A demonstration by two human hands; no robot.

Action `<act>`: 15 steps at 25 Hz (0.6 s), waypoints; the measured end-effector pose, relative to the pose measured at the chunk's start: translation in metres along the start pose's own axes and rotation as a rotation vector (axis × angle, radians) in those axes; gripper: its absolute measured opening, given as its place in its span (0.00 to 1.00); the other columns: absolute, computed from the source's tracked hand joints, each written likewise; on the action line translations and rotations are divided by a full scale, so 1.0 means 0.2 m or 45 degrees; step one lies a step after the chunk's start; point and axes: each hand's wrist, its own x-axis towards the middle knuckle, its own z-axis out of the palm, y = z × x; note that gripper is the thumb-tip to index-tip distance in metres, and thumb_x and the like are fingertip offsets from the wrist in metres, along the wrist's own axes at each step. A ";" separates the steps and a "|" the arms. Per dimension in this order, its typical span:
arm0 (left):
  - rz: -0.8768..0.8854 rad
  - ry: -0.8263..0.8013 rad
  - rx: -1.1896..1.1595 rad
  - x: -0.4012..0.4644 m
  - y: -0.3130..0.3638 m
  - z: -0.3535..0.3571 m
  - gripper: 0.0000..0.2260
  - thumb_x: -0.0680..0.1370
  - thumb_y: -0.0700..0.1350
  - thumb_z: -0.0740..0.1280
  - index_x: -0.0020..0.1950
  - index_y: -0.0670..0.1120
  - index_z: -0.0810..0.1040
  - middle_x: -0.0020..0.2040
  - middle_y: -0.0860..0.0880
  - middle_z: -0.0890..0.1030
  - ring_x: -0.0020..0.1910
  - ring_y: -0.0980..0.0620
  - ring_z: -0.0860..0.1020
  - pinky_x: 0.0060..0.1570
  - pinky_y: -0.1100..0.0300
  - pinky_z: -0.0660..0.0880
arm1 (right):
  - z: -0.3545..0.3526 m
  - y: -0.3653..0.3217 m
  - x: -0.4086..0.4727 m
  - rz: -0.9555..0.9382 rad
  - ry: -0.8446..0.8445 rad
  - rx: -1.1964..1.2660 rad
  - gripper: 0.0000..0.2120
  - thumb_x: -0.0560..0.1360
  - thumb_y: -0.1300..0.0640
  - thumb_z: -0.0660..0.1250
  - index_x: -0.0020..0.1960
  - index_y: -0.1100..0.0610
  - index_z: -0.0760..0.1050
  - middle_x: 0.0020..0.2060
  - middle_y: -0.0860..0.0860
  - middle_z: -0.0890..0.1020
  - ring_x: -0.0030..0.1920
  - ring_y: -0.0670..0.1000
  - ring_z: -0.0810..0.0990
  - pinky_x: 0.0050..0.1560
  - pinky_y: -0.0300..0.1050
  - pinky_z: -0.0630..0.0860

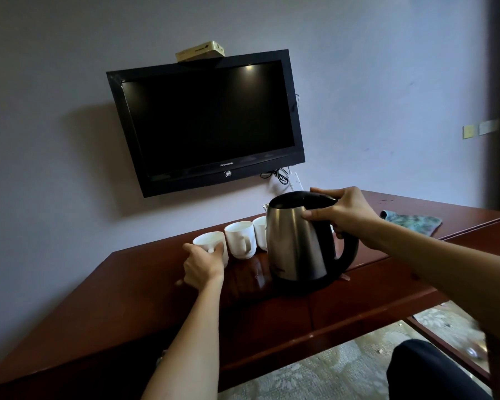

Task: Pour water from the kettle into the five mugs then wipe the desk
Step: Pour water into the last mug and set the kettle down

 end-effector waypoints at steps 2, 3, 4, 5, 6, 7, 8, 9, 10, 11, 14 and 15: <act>0.003 -0.004 -0.023 0.01 0.00 0.02 0.27 0.74 0.56 0.76 0.59 0.40 0.68 0.58 0.34 0.82 0.61 0.33 0.80 0.52 0.44 0.75 | 0.00 -0.01 -0.01 -0.001 0.005 0.005 0.30 0.67 0.58 0.82 0.67 0.52 0.79 0.19 0.42 0.70 0.19 0.44 0.62 0.24 0.39 0.64; 0.005 -0.004 -0.030 0.01 0.01 0.03 0.27 0.74 0.56 0.75 0.60 0.39 0.67 0.58 0.34 0.82 0.61 0.33 0.80 0.51 0.44 0.75 | 0.01 -0.01 -0.01 0.000 0.010 0.006 0.30 0.67 0.59 0.82 0.67 0.52 0.79 0.19 0.42 0.70 0.19 0.44 0.62 0.24 0.39 0.63; 0.010 -0.001 -0.035 0.01 0.01 0.04 0.27 0.74 0.55 0.75 0.60 0.39 0.67 0.57 0.34 0.82 0.60 0.33 0.80 0.51 0.44 0.75 | 0.01 0.00 0.00 -0.001 0.013 0.007 0.30 0.67 0.59 0.82 0.67 0.52 0.79 0.19 0.42 0.69 0.19 0.45 0.61 0.24 0.39 0.63; 0.019 0.006 -0.043 0.01 0.01 0.05 0.27 0.74 0.55 0.75 0.59 0.39 0.67 0.57 0.34 0.82 0.60 0.32 0.80 0.50 0.44 0.75 | 0.01 0.00 0.00 -0.002 0.016 0.008 0.30 0.67 0.59 0.82 0.67 0.52 0.79 0.20 0.43 0.69 0.19 0.45 0.61 0.24 0.39 0.63; 0.029 0.014 -0.049 0.01 0.01 0.06 0.28 0.74 0.56 0.75 0.59 0.39 0.67 0.57 0.33 0.82 0.60 0.32 0.80 0.50 0.44 0.75 | 0.01 0.00 0.00 -0.002 0.018 0.012 0.30 0.67 0.59 0.82 0.67 0.52 0.79 0.20 0.43 0.69 0.19 0.46 0.61 0.24 0.39 0.63; 0.033 0.021 -0.050 0.00 0.01 0.06 0.28 0.74 0.56 0.75 0.59 0.38 0.67 0.56 0.33 0.83 0.59 0.32 0.80 0.49 0.44 0.76 | 0.01 0.00 0.00 -0.001 0.018 0.012 0.30 0.67 0.59 0.82 0.67 0.52 0.79 0.20 0.44 0.69 0.19 0.46 0.61 0.24 0.39 0.63; 0.030 0.024 -0.049 0.00 0.01 0.07 0.28 0.75 0.56 0.75 0.59 0.38 0.67 0.56 0.33 0.83 0.59 0.32 0.80 0.49 0.44 0.76 | 0.02 0.00 0.00 0.000 0.017 0.008 0.30 0.67 0.59 0.82 0.67 0.52 0.79 0.20 0.44 0.69 0.19 0.46 0.61 0.24 0.39 0.63; 0.029 0.022 -0.053 0.01 0.01 0.07 0.27 0.75 0.55 0.75 0.59 0.38 0.67 0.56 0.33 0.82 0.59 0.32 0.80 0.49 0.43 0.76 | 0.02 0.00 0.00 -0.002 0.019 0.007 0.30 0.67 0.60 0.82 0.67 0.53 0.79 0.20 0.43 0.70 0.19 0.45 0.61 0.24 0.39 0.63; 0.031 0.019 -0.059 0.01 0.01 0.08 0.27 0.75 0.55 0.75 0.59 0.37 0.67 0.56 0.33 0.82 0.59 0.32 0.80 0.49 0.43 0.76 | 0.02 -0.01 0.00 -0.001 0.021 0.009 0.30 0.67 0.60 0.82 0.68 0.53 0.78 0.20 0.43 0.71 0.19 0.45 0.62 0.24 0.38 0.63; 0.029 0.015 -0.064 0.01 0.01 0.09 0.27 0.75 0.55 0.75 0.59 0.37 0.67 0.56 0.33 0.82 0.59 0.32 0.80 0.49 0.43 0.76 | 0.03 -0.01 0.00 -0.002 0.022 0.014 0.31 0.67 0.60 0.82 0.68 0.54 0.78 0.20 0.42 0.72 0.19 0.44 0.62 0.23 0.37 0.64; 0.015 0.003 -0.067 0.01 0.02 0.08 0.27 0.75 0.56 0.74 0.59 0.37 0.68 0.56 0.33 0.82 0.59 0.32 0.80 0.50 0.42 0.76 | 0.04 -0.02 0.00 -0.004 0.022 0.003 0.31 0.68 0.61 0.81 0.69 0.56 0.77 0.18 0.41 0.73 0.17 0.41 0.65 0.21 0.35 0.65; 0.014 -0.005 -0.063 0.00 0.01 0.08 0.27 0.75 0.56 0.74 0.59 0.38 0.68 0.56 0.33 0.82 0.60 0.32 0.80 0.50 0.42 0.76 | 0.04 -0.02 0.00 -0.005 0.023 -0.001 0.32 0.68 0.61 0.81 0.70 0.56 0.77 0.18 0.41 0.73 0.17 0.41 0.64 0.21 0.35 0.65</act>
